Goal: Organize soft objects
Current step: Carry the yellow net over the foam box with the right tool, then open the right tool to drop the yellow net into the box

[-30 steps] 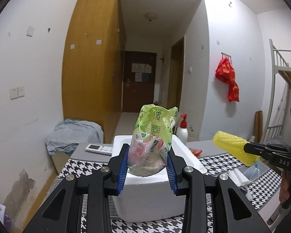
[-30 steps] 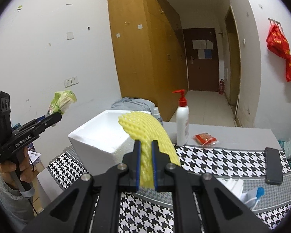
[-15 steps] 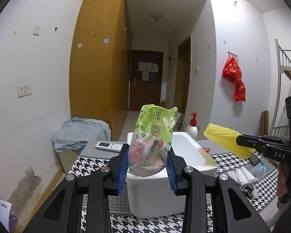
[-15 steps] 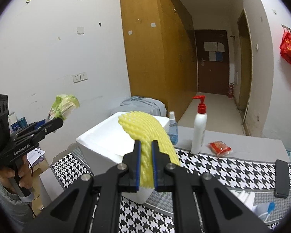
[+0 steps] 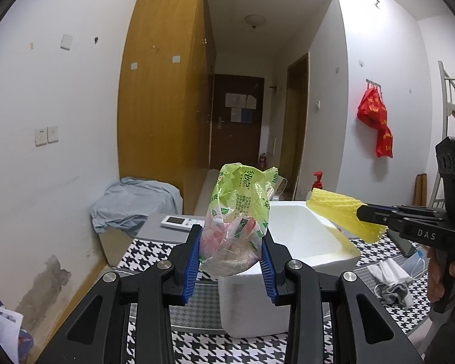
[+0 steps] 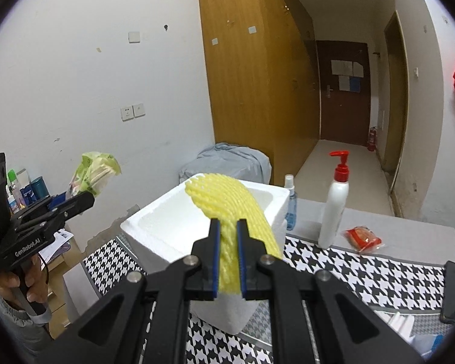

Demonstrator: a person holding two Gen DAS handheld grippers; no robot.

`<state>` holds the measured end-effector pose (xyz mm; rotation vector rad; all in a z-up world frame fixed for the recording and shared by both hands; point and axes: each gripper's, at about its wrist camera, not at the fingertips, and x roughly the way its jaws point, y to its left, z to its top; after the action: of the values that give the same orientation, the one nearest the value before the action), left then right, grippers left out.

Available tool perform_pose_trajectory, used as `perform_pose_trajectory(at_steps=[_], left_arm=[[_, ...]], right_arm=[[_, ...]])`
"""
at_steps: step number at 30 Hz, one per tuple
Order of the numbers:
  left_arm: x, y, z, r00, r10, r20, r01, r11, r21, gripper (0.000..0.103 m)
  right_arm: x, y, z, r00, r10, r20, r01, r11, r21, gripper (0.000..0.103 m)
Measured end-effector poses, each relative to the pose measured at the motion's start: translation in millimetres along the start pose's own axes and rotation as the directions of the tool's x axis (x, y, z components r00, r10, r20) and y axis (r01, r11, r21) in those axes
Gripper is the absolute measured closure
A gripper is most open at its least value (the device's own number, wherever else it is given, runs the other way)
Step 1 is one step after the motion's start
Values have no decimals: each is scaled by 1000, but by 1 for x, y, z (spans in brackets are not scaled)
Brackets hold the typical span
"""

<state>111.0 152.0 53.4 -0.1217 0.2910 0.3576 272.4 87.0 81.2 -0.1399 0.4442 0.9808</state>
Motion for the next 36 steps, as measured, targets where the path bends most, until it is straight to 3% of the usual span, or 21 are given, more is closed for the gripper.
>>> perform_pose_trajectory(at_steps=[20, 23, 25, 27, 29, 31, 34, 36], left_arm=[[-1, 10, -5, 1000, 16, -14, -16, 1000, -20, 66], [0, 12, -6, 1000, 19, -17, -19, 1000, -24, 66], [0, 12, -6, 1000, 15, -17, -16, 1000, -22, 66], [0, 12, -6, 1000, 13, -18, -14, 1000, -21, 66], [1, 13, -6, 1000, 12, -19, -12, 1000, -21, 66], [2, 14, -6, 1000, 11, -21, -11, 1000, -22, 66], [4, 15, -5, 1000, 7, -24, -8, 1000, -25, 66], [5, 16, -4, 1000, 7, -24, -8, 1000, -27, 66]], right_arm=[[47, 18, 8, 998, -1, -63, 1, 1000, -5, 90], [50, 16, 9, 998, -17, -60, 17, 1000, 8, 74], [52, 15, 9, 998, -18, -59, 19, 1000, 17, 48], [51, 15, 9, 999, -10, -50, 11, 1000, 20, 45], [49, 16, 9, 999, -12, -44, 13, 1000, 10, 35], [48, 19, 8, 999, -18, -38, 18, 1000, -2, 13], [43, 21, 6, 1000, 0, -13, 0, 1000, -10, 2], [41, 23, 6, 1000, 3, -5, -3, 1000, -17, 0]])
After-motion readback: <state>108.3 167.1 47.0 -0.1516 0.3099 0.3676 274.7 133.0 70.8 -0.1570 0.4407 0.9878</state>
